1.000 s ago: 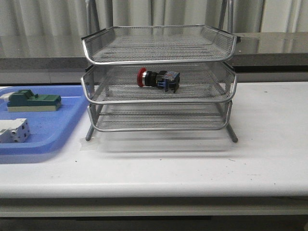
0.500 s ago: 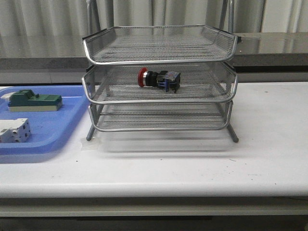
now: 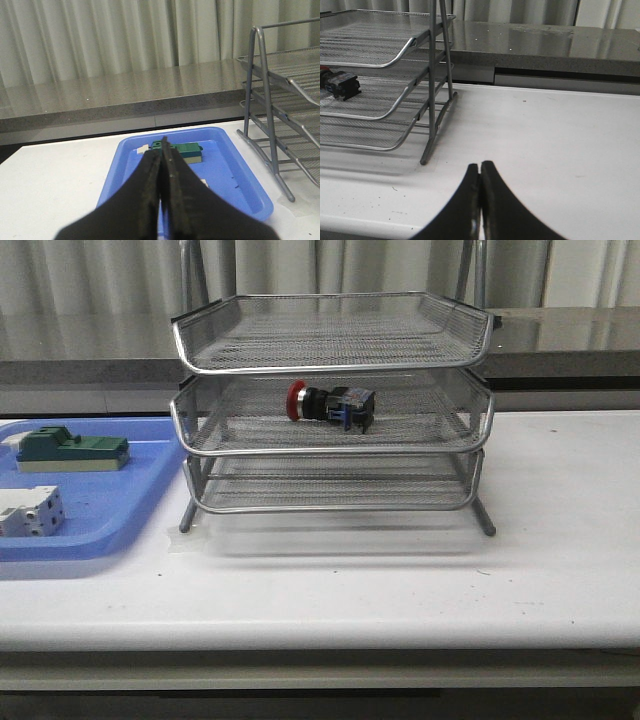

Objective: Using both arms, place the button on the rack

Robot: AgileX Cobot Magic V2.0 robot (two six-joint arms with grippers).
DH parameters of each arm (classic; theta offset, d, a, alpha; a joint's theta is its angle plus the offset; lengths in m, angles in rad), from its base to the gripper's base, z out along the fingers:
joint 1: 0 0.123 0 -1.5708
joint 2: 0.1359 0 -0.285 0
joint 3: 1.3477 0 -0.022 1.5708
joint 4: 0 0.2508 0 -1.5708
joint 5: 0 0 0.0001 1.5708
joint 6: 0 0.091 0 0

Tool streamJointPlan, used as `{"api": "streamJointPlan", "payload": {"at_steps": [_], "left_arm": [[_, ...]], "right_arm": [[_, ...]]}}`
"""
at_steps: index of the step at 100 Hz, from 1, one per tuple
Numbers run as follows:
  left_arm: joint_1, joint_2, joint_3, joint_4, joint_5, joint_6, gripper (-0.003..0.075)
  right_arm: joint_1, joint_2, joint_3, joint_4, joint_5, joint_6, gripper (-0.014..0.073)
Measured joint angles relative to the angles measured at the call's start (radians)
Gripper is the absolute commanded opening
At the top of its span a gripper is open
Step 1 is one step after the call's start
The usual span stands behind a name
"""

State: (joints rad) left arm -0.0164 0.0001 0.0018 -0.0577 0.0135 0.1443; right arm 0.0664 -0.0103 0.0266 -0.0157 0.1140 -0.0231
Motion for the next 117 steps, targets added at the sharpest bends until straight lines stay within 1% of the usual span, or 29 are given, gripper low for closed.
{"api": "streamJointPlan", "payload": {"at_steps": [12, 26, 117], "left_arm": [[0.0, -0.005, 0.0, 0.026, -0.002, -0.066, -0.002], [0.0, -0.005, 0.0, 0.044, 0.004, -0.107, -0.002], [0.0, -0.005, 0.0, 0.058, 0.014, -0.117, -0.002]], "right_arm": [[0.0, 0.0, 0.0, 0.0, 0.0, 0.0, -0.006], [0.0, 0.0, 0.0, 0.0, 0.0, 0.0, -0.006], [0.0, 0.0, 0.0, 0.0, 0.0, 0.0, -0.006]]}}
